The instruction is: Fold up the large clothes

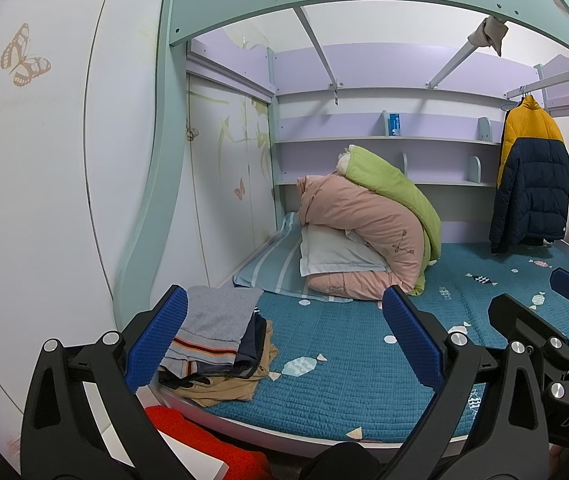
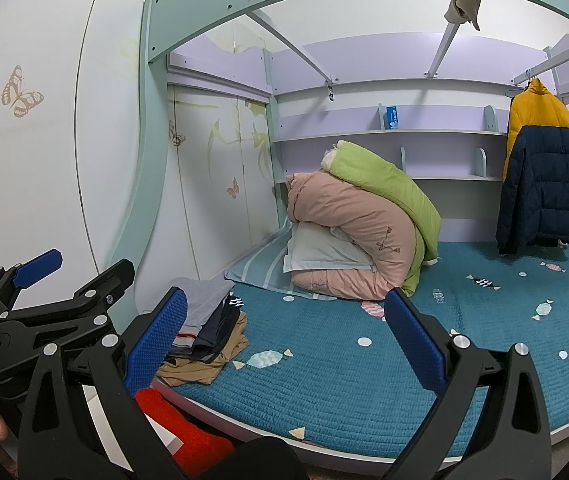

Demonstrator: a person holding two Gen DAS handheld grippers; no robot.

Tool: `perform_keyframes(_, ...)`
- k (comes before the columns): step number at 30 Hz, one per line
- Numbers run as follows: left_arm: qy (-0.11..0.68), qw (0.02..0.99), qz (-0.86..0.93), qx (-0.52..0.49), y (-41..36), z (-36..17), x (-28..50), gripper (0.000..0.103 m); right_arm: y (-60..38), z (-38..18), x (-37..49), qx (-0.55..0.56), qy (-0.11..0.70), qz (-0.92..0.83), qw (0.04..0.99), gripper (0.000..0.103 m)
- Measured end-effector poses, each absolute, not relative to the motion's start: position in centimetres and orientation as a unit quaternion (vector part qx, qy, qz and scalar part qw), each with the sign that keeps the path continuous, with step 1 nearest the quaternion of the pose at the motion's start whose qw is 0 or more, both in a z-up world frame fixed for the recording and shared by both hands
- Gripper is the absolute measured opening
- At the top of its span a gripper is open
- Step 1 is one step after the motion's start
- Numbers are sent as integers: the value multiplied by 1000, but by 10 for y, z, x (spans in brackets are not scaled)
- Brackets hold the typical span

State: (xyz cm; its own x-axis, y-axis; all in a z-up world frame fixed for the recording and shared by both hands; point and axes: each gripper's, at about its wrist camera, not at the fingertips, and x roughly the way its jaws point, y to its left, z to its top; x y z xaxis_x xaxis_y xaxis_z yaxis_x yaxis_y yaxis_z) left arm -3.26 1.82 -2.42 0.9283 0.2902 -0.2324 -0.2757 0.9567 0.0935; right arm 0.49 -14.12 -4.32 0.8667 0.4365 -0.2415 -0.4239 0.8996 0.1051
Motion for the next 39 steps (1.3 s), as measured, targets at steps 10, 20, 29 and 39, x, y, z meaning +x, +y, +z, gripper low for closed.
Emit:
perform_keyframes(10, 123, 982, 143, 29, 19, -24, -33, 98, -140, -44, 4, 24, 130, 222, 966, 95)
perform_keyframes(20, 123, 982, 143, 30, 19, -23, -32, 98, -139, -43, 4, 24, 131, 222, 966, 95)
perform_keyframes(29, 124, 982, 143, 29, 20, -22, -31, 98, -138, -44, 4, 24, 130, 222, 966, 95)
perform_keyframes(39, 125, 982, 142, 24, 22, -25, -32, 98, -137, -45, 4, 23, 132, 223, 966, 95)
